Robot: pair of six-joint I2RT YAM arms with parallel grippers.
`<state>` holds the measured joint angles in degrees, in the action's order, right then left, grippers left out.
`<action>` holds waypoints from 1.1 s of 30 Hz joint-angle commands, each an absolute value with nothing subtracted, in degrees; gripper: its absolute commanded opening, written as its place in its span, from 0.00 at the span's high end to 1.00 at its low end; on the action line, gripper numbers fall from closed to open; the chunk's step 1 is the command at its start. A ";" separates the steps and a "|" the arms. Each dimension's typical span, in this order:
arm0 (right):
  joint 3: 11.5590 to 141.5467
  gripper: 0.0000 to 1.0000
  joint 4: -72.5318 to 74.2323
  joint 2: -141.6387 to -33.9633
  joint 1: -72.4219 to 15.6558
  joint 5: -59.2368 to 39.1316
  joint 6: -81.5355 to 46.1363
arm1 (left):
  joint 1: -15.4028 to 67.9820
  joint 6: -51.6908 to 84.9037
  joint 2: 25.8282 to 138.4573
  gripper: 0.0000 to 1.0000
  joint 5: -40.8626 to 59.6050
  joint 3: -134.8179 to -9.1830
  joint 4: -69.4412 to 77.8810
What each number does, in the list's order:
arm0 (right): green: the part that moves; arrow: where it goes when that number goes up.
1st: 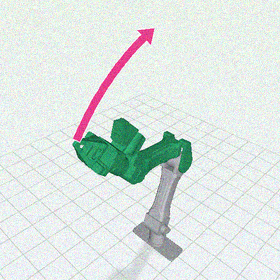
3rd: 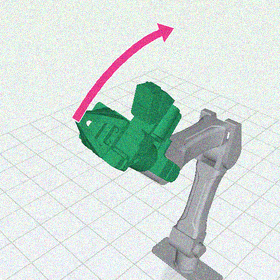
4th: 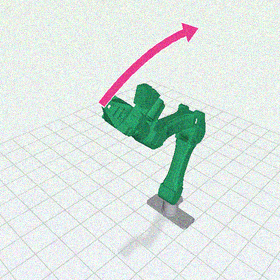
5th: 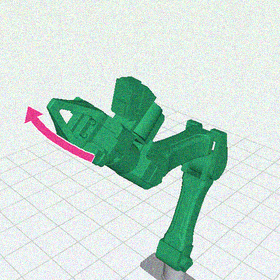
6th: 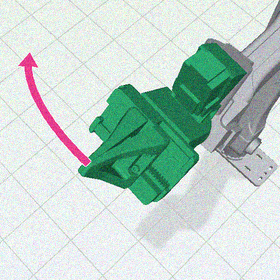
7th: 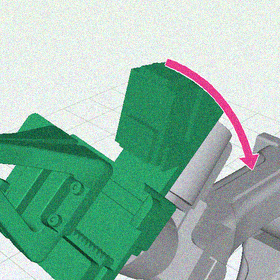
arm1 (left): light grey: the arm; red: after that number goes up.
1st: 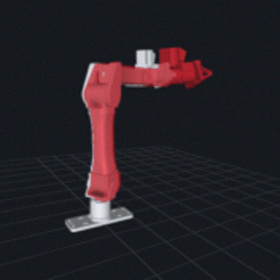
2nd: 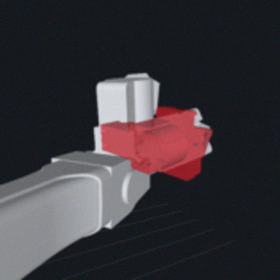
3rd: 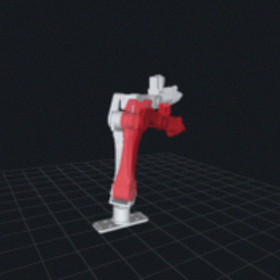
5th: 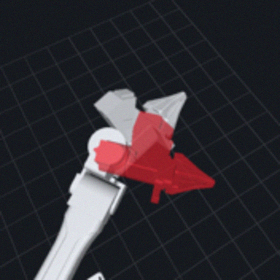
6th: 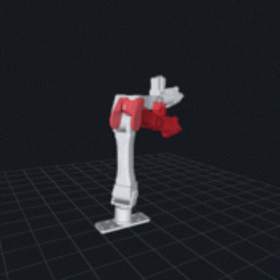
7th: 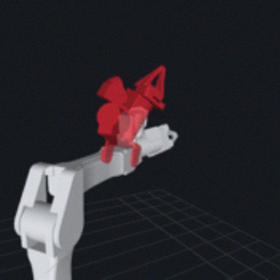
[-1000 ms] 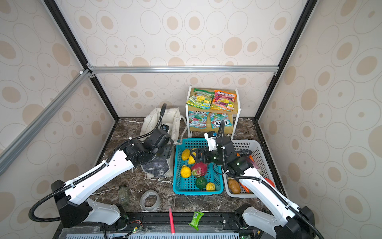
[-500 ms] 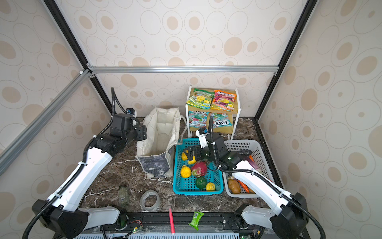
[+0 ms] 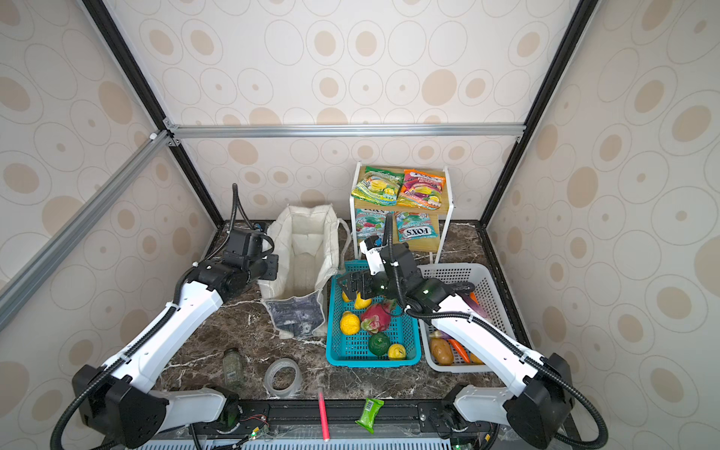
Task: Place the food into the grocery bag and tie it
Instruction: 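Grasp the opposite bag rim with the right gripper and pull the bag open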
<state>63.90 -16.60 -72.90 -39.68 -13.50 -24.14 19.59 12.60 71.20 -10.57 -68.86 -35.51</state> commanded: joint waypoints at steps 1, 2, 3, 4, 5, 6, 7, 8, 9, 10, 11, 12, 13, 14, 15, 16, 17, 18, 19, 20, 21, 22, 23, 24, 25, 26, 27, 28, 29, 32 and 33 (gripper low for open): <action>66.63 0.01 -16.35 -75.42 -41.35 -13.18 -23.97 | 19.34 12.50 67.25 1.00 -11.46 -66.90 -37.14; 67.28 0.01 -16.63 -76.41 -41.70 -12.56 -24.19 | 19.33 11.95 66.98 0.99 -11.62 -66.36 -36.57; 68.37 0.00 -17.34 -77.65 -41.83 -11.79 -24.41 | 19.25 11.43 67.20 0.95 -12.17 -66.10 -36.32; 69.51 0.00 -18.23 -78.76 -42.09 -10.79 -24.56 | 19.25 11.11 67.84 0.82 -12.94 -66.24 -36.35; 70.55 0.00 -18.88 -79.81 -42.14 -10.04 -24.73 | 19.20 11.14 68.49 0.62 -13.53 -66.63 -36.54; 71.66 0.00 -19.65 -80.84 -42.14 -9.08 -24.91 | 19.18 11.16 69.25 0.53 -13.81 -67.04 -36.72; 72.76 0.00 -20.33 -81.73 -42.14 -8.18 -24.96 | 19.16 10.95 69.87 0.46 -13.57 -67.30 -36.44; 73.65 0.00 -20.63 -82.49 -42.17 -7.68 -24.88 | 19.16 10.84 70.36 0.41 -13.25 -67.39 -35.92; 74.57 0.00 -20.63 -83.14 -42.13 -7.24 -24.91 | 19.13 10.77 71.05 0.38 -13.08 -67.64 -35.46; 75.17 0.00 -19.72 -83.83 -42.18 -7.19 -25.04 | 19.08 10.51 71.85 0.39 -12.76 -67.91 -35.13; 75.60 0.00 -18.66 -84.57 -42.13 -7.32 -25.12 | 19.03 10.36 72.52 0.40 -12.71 -68.17 -35.01; 76.39 0.00 -17.74 -85.71 -42.13 -7.49 -25.36 | 19.07 10.12 73.38 0.46 -12.74 -68.37 -34.70; 77.93 0.00 -17.96 -87.25 -42.18 -7.78 -25.40 | 19.01 9.90 74.02 0.54 -12.74 -68.43 -34.36; 79.82 0.00 -18.78 -88.94 -42.11 -7.95 -25.31 | 18.99 9.80 74.55 0.62 -13.06 -68.69 -34.29; 82.25 0.01 -20.01 -90.97 -42.14 -8.19 -25.33 | 18.93 9.91 75.18 0.75 -13.82 -69.01 -34.51; 84.56 0.03 -21.30 -93.21 -42.13 -8.35 -25.24 | 18.98 9.86 75.37 0.86 -14.59 -69.24 -34.55; 86.61 0.07 -22.63 -95.09 -42.19 -8.08 -25.06 | 18.92 9.84 75.33 0.92 -15.06 -69.34 -34.52; 88.91 0.14 -24.44 -96.97 -42.19 -7.52 -24.92 | 18.90 9.74 75.02 0.97 -15.54 -69.35 -34.38; 90.91 0.20 -26.29 -98.75 -42.24 -6.53 -24.80 | 18.70 9.67 74.53 0.97 -15.96 -69.42 -34.31; 92.42 0.24 -27.52 -99.94 -42.34 -5.84 -24.72 | 18.59 9.51 74.13 1.00 -16.29 -69.52 -34.30; 93.46 0.29 -28.21 -100.91 -42.44 -5.35 -24.46 | 18.40 9.49 73.60 1.00 -16.48 -69.54 -34.20; 94.10 0.32 -28.73 -101.59 -42.64 -4.66 -24.19 | 18.06 9.24 73.16 1.00 -16.48 -69.61 -34.19; 94.45 0.33 -28.92 -102.05 -42.78 -4.13 -24.17 | 17.79 9.11 72.81 1.00 -16.36 -69.60 -34.19; 94.58 0.33 -28.94 -102.34 -42.92 -3.72 -24.17 | 17.40 8.89 72.50 1.00 -16.05 -69.54 -34.10; 94.59 0.34 -28.83 -102.53 -43.05 -3.29 -24.17 | 17.09 8.70 72.23 1.00 -15.62 -69.40 -33.97; 94.42 0.41 -28.45 -102.64 -43.14 -3.01 -24.24 | 16.68 8.52 72.08 1.00 -15.47 -69.20 -33.75; 94.00 0.49 -27.74 -102.59 -43.20 -3.07 -24.34 | 16.32 8.41 71.98 1.00 -15.55 -68.96 -33.75; 93.56 0.61 -26.96 -102.30 -43.22 -3.41 -24.35 | 15.83 8.51 71.83 1.00 -15.68 -68.80 -33.75; 93.16 0.73 -26.73 -102.08 -43.21 -3.17 -24.33 | 15.30 8.68 71.68 1.00 -15.89 -68.73 -33.71; 91.58 0.92 -26.12 -100.63 -43.38 0.17 -24.27 | 11.69 10.01 70.92 1.00 -14.92 -69.53 -32.99; 91.08 0.93 -26.01 -100.13 -43.36 1.92 -24.41 | 9.98 10.79 71.01 1.00 -14.60 -70.67 -32.95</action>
